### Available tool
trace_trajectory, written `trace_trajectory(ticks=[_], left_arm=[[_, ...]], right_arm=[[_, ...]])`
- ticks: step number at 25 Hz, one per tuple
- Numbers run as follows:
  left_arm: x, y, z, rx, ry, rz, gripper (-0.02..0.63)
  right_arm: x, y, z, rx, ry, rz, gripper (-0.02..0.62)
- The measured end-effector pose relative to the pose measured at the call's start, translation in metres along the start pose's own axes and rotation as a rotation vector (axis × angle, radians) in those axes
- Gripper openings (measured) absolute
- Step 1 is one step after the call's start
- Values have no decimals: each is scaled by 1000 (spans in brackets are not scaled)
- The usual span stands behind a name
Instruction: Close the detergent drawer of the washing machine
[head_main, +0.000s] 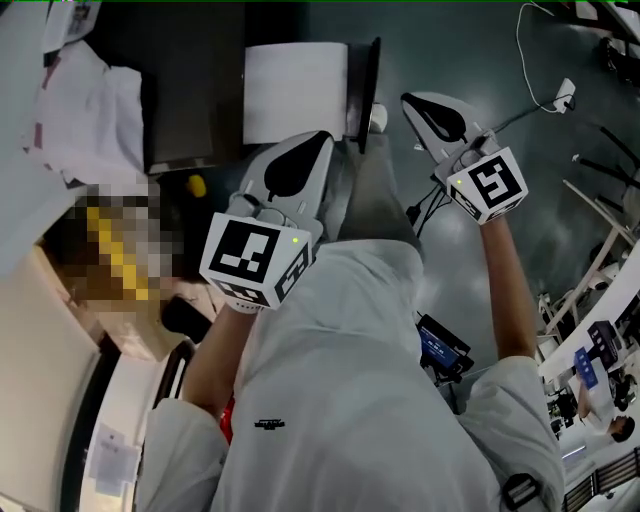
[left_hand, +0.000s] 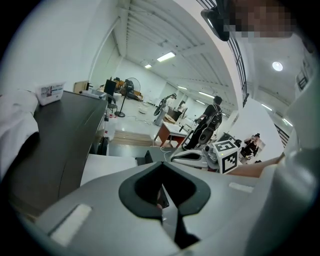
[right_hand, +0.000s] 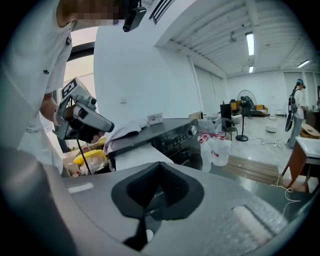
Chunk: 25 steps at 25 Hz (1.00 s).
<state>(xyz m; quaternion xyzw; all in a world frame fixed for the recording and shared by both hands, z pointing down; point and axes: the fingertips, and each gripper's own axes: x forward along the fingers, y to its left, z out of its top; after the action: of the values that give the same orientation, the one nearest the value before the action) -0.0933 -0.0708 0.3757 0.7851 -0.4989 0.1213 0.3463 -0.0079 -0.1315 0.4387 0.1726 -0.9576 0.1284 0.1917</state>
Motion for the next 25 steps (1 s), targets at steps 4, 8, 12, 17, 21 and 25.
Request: trace_trajectory(ticks=[4,8,12,17,21,25], left_arm=[[10,7,-15,-15,30,27,18],[16,14,-30,-36,59,40,18],[22,19,-42,-53,80,45,18],[28,23,-54,-71,97,50,18],[30,24,-60,-84,107,55,18],[32,27,-63,-97,110,59,18]], right_arm=[[17,-7,-27,-1,31,16,2],[32,-12,-50,0,57,29,2],[42,-13,-65,5,69,51,2],[50,-12,-75,1,72,76,2],[54,-10,-78,14,67,86,2],[59,-3,-77,18,57,101,2]])
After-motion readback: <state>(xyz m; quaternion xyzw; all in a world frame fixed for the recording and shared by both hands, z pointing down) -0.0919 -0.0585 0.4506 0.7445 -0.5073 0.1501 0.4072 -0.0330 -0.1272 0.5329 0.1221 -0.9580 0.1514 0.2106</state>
